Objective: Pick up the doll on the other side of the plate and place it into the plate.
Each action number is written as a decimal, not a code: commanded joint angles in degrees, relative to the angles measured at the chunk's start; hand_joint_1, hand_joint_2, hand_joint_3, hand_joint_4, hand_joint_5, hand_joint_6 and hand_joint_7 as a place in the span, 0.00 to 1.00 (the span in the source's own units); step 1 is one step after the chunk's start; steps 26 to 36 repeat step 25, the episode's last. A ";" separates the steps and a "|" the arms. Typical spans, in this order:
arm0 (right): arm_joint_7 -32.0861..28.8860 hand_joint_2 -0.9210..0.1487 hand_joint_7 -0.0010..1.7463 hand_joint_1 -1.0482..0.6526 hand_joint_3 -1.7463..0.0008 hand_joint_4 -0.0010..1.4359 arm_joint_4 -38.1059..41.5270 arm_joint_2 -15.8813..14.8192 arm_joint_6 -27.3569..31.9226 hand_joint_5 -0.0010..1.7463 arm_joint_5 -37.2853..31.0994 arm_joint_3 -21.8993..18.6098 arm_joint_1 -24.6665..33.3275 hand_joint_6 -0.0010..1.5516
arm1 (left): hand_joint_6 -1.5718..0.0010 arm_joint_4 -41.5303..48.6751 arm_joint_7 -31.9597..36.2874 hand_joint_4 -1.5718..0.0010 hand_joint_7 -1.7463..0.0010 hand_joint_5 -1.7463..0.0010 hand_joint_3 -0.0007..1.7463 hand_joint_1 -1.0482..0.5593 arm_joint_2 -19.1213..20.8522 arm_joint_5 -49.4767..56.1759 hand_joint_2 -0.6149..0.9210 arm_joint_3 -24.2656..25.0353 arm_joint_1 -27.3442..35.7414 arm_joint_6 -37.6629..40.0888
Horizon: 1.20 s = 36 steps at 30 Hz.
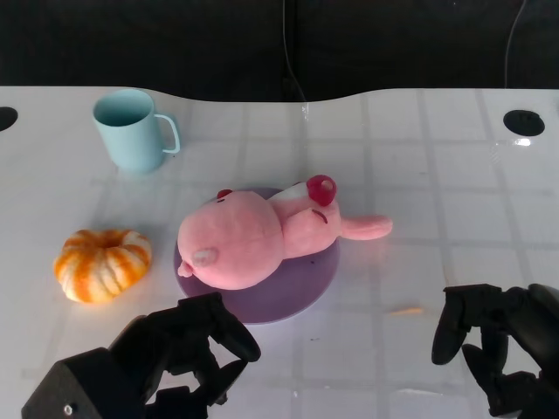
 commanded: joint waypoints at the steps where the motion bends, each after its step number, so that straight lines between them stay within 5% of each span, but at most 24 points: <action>1: -0.74 0.63 0.78 0.69 0.17 0.64 1.06 -0.71 -0.79 1.00 -0.67 0.24 -0.42 0.56 | 0.60 1.15 -0.02 0.62 0.24 0.00 0.35 0.52 0.39 -0.17 0.95 0.16 0.20 -1.56; 36: -0.83 0.58 0.76 0.69 0.23 0.62 1.11 -0.28 1.25 1.00 -2.95 2.38 -0.90 0.56 | 0.59 2.19 -0.52 0.62 0.25 0.00 0.34 0.52 0.97 -0.69 0.96 0.89 0.29 -2.13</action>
